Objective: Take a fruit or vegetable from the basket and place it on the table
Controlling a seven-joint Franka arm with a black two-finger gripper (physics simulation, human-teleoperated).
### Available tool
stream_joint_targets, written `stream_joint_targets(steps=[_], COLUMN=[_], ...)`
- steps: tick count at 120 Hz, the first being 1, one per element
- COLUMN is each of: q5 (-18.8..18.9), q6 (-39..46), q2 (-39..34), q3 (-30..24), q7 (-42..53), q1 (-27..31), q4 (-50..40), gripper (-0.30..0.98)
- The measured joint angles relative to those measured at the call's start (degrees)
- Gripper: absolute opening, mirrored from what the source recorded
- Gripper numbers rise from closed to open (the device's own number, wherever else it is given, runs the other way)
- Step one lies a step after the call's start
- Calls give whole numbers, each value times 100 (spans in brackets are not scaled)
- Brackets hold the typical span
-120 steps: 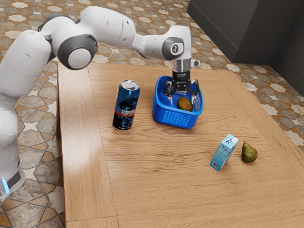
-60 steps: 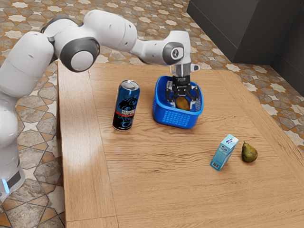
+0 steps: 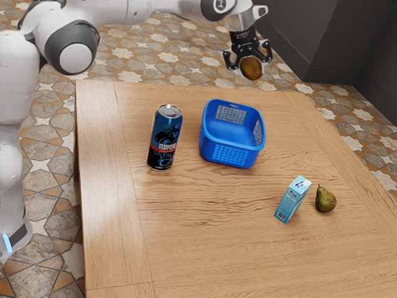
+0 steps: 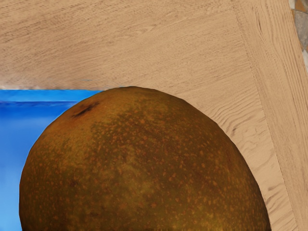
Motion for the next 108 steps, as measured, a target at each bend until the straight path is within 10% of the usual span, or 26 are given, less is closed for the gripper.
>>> stream_joint_targets(steps=[34, 78, 91, 108], q5=[-161, -651, -710, 528], q6=[-295, -549, -506, -1492], q2=[202, 144, -442, -2078], q3=[-40, -23, -45, -258], q7=[-26, 213, 70, -1583], q1=[1504, 1946, 1650, -928], q4=[-41, -225, -496, -652], gripper=[30, 63, 66, 67])
